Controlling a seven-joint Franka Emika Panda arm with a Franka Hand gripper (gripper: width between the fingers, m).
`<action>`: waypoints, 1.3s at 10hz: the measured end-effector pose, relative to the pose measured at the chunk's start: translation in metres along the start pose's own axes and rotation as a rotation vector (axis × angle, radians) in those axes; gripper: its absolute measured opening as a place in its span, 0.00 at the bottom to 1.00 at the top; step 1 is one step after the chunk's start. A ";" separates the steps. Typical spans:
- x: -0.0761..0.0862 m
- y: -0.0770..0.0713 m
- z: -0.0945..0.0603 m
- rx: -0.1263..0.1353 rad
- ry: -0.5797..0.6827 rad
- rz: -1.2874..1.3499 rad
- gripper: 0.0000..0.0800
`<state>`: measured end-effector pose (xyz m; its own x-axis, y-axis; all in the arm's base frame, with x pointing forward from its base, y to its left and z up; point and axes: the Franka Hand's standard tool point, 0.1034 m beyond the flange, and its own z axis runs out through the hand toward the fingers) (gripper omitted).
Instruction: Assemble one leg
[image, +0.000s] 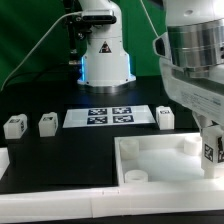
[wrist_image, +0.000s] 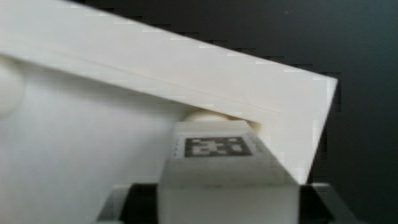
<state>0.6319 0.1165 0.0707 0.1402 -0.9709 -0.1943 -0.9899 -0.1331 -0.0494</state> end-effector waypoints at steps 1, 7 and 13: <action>-0.001 0.000 0.000 0.022 -0.014 0.142 0.37; 0.003 -0.001 -0.003 0.048 -0.003 0.504 0.37; -0.011 0.005 -0.009 0.038 -0.019 0.435 0.79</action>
Offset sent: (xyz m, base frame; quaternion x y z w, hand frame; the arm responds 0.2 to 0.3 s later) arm -0.0005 0.0003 0.0002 0.0125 -0.0058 0.2803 0.9598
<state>0.6249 0.1248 0.0811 -0.2891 -0.9309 -0.2232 -0.9554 0.2954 0.0057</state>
